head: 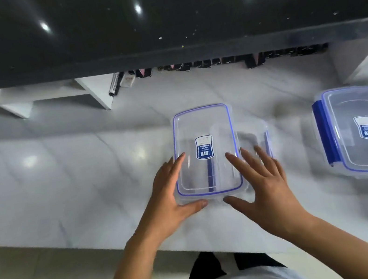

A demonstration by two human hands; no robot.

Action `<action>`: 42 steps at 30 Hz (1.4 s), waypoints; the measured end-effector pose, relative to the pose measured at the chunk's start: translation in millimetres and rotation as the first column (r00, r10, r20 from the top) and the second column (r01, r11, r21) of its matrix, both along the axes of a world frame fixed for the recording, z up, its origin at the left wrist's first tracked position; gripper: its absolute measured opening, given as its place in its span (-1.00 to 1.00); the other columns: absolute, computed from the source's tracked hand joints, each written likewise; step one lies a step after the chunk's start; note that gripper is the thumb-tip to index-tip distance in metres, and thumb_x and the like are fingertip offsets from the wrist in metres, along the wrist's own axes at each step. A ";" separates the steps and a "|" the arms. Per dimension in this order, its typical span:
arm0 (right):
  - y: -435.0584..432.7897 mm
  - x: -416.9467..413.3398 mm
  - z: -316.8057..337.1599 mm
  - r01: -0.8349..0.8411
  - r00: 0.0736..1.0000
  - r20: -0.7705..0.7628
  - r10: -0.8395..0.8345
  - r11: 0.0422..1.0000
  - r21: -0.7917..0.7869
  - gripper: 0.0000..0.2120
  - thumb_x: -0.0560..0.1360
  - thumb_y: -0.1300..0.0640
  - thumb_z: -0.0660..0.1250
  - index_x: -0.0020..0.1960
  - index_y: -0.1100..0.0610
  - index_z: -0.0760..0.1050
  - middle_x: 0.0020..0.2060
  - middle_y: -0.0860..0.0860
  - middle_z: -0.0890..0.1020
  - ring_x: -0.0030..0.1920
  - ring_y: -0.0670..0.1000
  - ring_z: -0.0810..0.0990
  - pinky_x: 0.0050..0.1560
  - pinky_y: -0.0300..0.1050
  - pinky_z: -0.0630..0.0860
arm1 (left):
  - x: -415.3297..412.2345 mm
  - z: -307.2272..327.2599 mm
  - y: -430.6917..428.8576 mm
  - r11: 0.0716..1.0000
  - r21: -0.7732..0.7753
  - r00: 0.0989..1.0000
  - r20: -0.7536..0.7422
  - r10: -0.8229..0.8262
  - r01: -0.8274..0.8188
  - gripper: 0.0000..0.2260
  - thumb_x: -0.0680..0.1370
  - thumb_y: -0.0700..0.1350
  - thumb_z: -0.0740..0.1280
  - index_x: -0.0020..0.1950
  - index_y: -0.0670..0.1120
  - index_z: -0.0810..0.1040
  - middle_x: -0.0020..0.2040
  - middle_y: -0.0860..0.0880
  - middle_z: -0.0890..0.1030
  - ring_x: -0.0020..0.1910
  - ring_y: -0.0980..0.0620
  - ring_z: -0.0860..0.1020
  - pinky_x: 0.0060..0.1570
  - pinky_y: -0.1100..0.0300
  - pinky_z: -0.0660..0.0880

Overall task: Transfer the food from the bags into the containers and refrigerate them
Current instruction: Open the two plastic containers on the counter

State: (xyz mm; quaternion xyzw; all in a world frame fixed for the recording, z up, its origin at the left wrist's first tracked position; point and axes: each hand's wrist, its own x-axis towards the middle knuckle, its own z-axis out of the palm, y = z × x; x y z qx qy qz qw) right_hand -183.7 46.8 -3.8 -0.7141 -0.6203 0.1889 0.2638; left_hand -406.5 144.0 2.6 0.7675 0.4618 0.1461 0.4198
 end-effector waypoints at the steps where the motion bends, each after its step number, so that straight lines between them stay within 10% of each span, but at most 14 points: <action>1: 12.2 -13.6 4.5 -0.034 0.999 0.006 0.034 0.999 0.000 -0.23 0.42 -0.25 0.36 0.55 -0.16 0.18 0.51 0.05 0.34 0.58 0.19 0.09 0.50 0.24 0.13 | -17.0 2.4 7.8 1.000 0.010 1.000 -0.008 0.026 -0.026 -0.08 0.37 0.06 0.59 0.57 0.28 0.10 0.50 0.34 0.16 0.50 0.34 0.09 0.41 0.42 0.11; 9: 105.8 -153.7 -22.4 -0.277 0.955 0.035 0.296 0.924 -0.263 -0.15 0.55 -0.23 0.24 0.59 -0.17 -0.27 0.62 0.05 -0.14 0.59 0.08 -0.31 0.56 0.10 -0.20 | -162.4 -17.1 86.5 0.994 0.031 0.972 -0.206 0.112 -0.108 -0.05 0.34 -0.02 0.63 0.58 0.16 0.15 0.44 0.21 0.26 0.43 0.22 0.21 0.41 0.21 0.23; 21: 138.4 -238.2 -73.5 -0.128 0.964 0.163 0.210 0.904 -0.407 -0.17 0.55 -0.32 0.11 0.54 -0.21 -0.42 0.58 -0.01 -0.33 0.53 0.04 -0.45 0.54 0.05 -0.35 | -228.7 -67.3 150.3 0.988 0.137 0.906 -0.423 -0.013 0.078 -0.09 0.27 0.24 0.52 0.57 0.18 0.23 0.46 -0.04 0.39 0.44 -0.10 0.34 0.37 0.03 0.36; 31: 119.5 -205.4 -17.0 -0.117 0.986 0.068 0.153 0.922 -0.368 -0.30 0.56 -0.21 0.23 0.59 -0.22 -0.04 0.62 -0.06 -0.02 0.60 0.02 -0.21 0.56 0.02 -0.15 | -186.6 -29.8 135.4 0.998 0.050 0.965 -0.263 -0.009 0.023 -0.15 0.41 0.09 0.54 0.58 0.24 0.12 0.62 -0.04 0.06 0.60 -0.06 0.04 0.52 -0.02 0.13; 36: 56.3 -133.0 34.3 0.144 0.989 0.020 -0.143 0.960 -0.241 -0.41 0.53 -0.22 0.30 0.52 -0.23 0.23 0.57 -0.15 0.19 0.59 -0.06 0.01 0.56 0.03 0.05 | -99.6 -9.2 100.3 0.989 0.052 0.990 -0.050 -0.134 0.137 -0.29 0.52 0.03 0.45 0.55 0.26 0.14 0.62 0.03 0.05 0.59 0.06 -0.01 0.54 0.05 0.05; 42: -30.1 4.3 45.5 0.558 0.828 0.069 -0.556 0.805 -0.203 -0.47 0.48 -0.08 0.43 0.42 -0.07 0.43 0.47 0.02 0.40 0.47 0.10 0.35 0.45 0.12 0.30 | -3.0 -2.7 40.5 0.918 0.007 0.909 -0.143 -0.391 0.396 -0.25 0.53 0.18 0.38 0.56 0.33 -0.03 0.61 0.18 -0.15 0.59 0.15 -0.18 0.55 0.13 -0.06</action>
